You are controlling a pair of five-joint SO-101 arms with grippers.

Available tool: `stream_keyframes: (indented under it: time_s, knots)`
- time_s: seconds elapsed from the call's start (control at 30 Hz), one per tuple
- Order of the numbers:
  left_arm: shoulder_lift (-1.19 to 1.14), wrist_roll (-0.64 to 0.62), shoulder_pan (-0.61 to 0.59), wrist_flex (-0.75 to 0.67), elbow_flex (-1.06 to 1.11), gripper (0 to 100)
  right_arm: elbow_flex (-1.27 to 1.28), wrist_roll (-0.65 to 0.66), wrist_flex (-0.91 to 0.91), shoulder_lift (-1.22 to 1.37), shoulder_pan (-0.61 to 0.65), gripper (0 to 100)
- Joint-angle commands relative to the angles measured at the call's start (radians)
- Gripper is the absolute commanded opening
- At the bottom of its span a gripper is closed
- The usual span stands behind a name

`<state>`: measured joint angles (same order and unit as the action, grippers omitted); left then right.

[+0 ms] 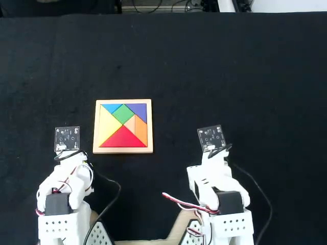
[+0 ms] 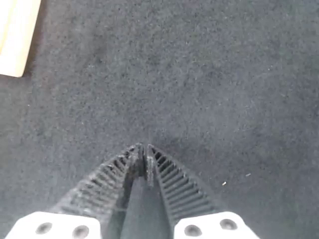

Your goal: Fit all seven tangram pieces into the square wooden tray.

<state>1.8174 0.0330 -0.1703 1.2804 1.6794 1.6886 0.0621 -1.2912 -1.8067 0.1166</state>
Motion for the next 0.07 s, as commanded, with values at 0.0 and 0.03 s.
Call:
stream_keyframes:
  time_s: [0.0, 0.03]
  knots:
    - [0.006, 0.003, 0.005, -0.006, 0.019, 3, -0.004, -0.002, -0.008, -0.07, -0.015, 1.1]
    - [0.006, 0.003, 0.005, -0.006, 0.019, 3, -0.004, -0.002, -0.008, -0.07, -0.015, 1.1]
